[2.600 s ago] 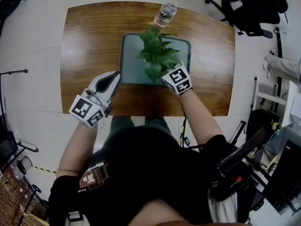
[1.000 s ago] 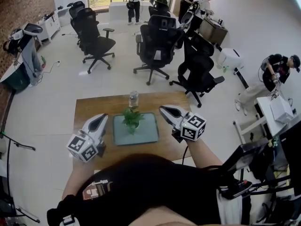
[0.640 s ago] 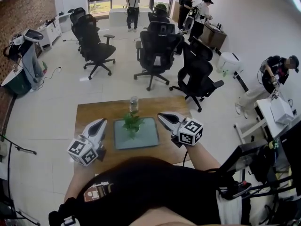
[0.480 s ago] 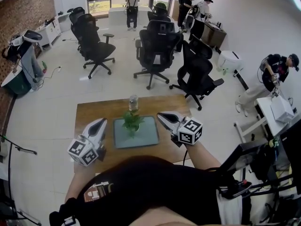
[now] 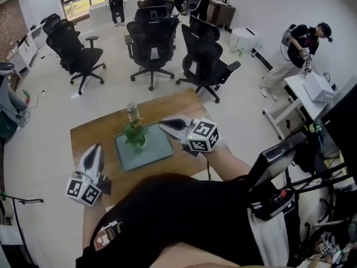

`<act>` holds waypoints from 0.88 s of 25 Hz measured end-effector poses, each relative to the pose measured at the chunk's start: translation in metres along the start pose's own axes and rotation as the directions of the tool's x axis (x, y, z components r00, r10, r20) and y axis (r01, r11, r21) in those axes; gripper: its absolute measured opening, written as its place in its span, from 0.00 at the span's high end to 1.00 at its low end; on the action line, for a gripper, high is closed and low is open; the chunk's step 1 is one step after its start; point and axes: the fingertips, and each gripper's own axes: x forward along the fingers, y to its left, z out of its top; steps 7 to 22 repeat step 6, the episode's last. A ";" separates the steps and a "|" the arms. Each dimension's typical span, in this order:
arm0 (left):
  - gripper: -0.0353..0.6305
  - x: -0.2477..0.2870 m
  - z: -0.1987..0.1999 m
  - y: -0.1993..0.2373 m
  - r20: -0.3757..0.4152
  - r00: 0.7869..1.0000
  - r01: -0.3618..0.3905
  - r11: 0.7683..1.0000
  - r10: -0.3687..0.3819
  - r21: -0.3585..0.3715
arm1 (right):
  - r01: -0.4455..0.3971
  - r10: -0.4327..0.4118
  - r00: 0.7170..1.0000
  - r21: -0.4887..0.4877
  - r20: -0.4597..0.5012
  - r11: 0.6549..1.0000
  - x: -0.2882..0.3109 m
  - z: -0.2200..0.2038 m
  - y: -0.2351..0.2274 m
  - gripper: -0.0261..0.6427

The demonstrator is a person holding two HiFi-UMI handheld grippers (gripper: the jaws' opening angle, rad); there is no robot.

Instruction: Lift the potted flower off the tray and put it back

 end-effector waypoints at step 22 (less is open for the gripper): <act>0.95 0.013 -0.012 -0.006 -0.014 1.000 0.023 1.000 -0.023 -0.005 | 0.009 -0.009 1.000 0.004 -0.003 1.000 -0.010 -0.003 -0.008 0.94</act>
